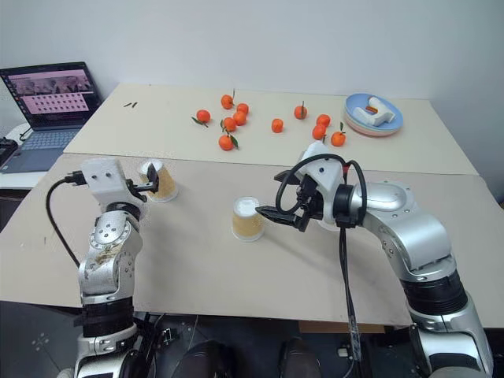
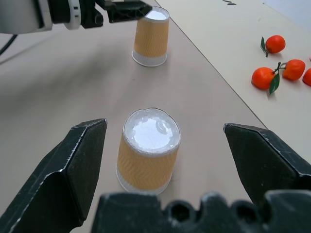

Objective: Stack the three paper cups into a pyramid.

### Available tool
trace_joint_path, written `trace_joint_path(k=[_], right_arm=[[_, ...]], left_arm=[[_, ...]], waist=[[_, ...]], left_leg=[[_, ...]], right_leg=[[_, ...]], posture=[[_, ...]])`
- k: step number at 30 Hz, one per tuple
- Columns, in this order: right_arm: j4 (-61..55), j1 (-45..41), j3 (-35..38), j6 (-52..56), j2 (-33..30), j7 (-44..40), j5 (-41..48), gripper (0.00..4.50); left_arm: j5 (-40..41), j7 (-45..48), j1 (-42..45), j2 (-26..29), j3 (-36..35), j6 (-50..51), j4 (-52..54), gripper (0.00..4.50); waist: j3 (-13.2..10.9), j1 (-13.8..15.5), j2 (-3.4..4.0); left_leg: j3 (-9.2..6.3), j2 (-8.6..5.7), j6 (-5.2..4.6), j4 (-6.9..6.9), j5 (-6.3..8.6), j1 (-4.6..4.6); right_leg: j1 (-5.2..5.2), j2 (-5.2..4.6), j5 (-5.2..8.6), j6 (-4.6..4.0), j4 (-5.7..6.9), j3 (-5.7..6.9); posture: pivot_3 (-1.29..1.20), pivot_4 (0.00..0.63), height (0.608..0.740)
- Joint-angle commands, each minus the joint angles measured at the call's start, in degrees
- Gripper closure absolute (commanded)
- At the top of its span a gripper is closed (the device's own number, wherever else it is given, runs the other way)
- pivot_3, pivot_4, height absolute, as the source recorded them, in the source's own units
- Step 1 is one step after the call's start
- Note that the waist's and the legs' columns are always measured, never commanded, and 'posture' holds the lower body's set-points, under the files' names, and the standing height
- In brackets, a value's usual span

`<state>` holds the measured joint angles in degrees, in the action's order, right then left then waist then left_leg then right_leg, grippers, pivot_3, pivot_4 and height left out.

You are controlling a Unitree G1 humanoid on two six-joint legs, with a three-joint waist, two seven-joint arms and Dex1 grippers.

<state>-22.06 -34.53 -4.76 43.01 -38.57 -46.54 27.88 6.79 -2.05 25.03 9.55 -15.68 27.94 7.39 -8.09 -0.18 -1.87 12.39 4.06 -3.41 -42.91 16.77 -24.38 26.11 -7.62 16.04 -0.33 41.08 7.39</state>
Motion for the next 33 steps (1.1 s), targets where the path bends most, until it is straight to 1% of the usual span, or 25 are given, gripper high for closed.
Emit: trace_joint_path(k=[1, 6, 14, 21, 33], right_arm=[[-2.29, -0.93, 3.17, -0.27, 0.00, 0.77, 1.32, 0.00], [-3.00, -0.45, 3.48, 0.26, -0.25, 1.35, 1.66, 0.00], [-3.68, 0.07, 3.90, 1.12, -0.31, 1.92, 2.33, 0.00], [-2.99, -0.09, 3.64, 0.72, -0.59, 1.79, 2.42, 0.00], [-2.51, -0.18, 3.32, 0.46, -0.77, 1.65, 2.16, 0.00]], left_arm=[[0.95, 2.74, 2.44, 0.87, 1.65, -2.45, -0.82, 0.08], [1.62, 3.98, 2.76, 0.61, 2.51, -1.61, -1.44, 0.08], [0.91, 3.80, 5.12, 3.70, 1.60, -2.84, -5.92, 0.08], [0.56, 4.00, 5.33, 4.86, 2.86, -3.35, -3.77, 0.08], [1.76, 2.92, 4.55, 4.99, 1.52, -0.36, -3.05, 0.08]], waist=[[0.00, 0.01, 0.00], [0.00, -0.17, 0.00], [0.00, -0.50, 0.00], [0.00, -0.50, 0.00], [0.00, -0.51, 0.00]], left_leg=[[0.00, -0.01, 0.00, 0.01, 0.00, -0.01], [0.00, -0.01, 0.00, 0.04, 0.00, -0.01], [0.01, -0.01, 0.00, 0.03, 0.00, 0.02], [0.01, -0.01, 0.00, 0.04, 0.00, 0.00], [0.01, -0.02, 0.00, 0.04, 0.00, 0.00]], right_leg=[[0.00, -0.01, 0.00, 0.00, -0.01, 0.00], [0.01, 0.00, 0.00, 0.00, -0.02, 0.00], [0.01, 0.00, 0.00, 0.00, 0.00, -0.02], [0.02, 0.00, 0.00, 0.00, -0.01, -0.01], [0.02, 0.00, 0.00, 0.00, -0.01, -0.02]], posture=[[0.00, 0.150, 0.686], [0.00, 0.150, 0.686], [0.00, 0.150, 0.686], [0.00, 0.150, 0.686], [0.00, 0.150, 0.686]])
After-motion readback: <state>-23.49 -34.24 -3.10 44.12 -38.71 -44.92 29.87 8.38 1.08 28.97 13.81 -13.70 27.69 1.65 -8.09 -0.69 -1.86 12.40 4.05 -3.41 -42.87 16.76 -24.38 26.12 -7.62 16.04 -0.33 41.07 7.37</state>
